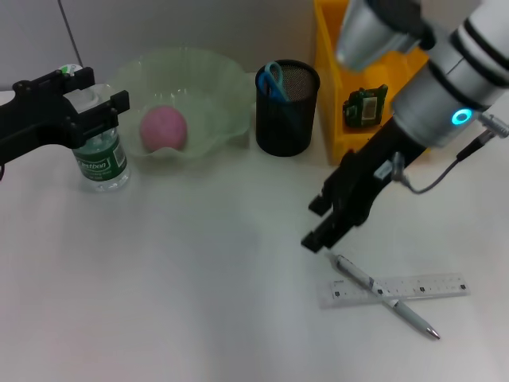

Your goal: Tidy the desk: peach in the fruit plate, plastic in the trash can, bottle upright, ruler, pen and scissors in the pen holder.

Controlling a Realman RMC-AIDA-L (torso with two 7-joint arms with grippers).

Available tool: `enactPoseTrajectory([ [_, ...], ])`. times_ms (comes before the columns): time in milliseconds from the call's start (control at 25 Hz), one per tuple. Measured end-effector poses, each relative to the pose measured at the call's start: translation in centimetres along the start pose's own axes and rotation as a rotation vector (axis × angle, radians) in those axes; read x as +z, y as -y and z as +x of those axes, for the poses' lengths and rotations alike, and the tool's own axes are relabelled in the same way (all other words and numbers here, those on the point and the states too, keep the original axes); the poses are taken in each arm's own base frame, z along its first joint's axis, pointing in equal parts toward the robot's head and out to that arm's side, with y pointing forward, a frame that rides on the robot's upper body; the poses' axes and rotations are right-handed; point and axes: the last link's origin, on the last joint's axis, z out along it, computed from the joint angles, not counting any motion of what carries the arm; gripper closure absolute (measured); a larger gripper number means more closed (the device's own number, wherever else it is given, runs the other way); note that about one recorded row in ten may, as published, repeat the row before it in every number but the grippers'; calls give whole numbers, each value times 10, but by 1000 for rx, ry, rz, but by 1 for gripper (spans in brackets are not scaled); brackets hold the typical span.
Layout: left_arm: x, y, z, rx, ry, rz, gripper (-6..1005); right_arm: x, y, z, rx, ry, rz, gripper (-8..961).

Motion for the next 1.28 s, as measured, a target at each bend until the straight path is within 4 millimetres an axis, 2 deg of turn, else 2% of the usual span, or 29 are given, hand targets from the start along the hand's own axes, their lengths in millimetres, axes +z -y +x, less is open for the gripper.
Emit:
enactPoseTrajectory([
  [400, 1, 0, 0, -2, -1, -1, 336, 40, -19, -3, -103, -268, -20, 292],
  [960, 3, -2, -2, -11, 3, -8, 336, 47, -17, 11, -106, -375, 9, 297],
  [1280, 4, -2, -1, -8, 1, -11, 336, 49, -13, 9, -128, -388, 48, 299],
])
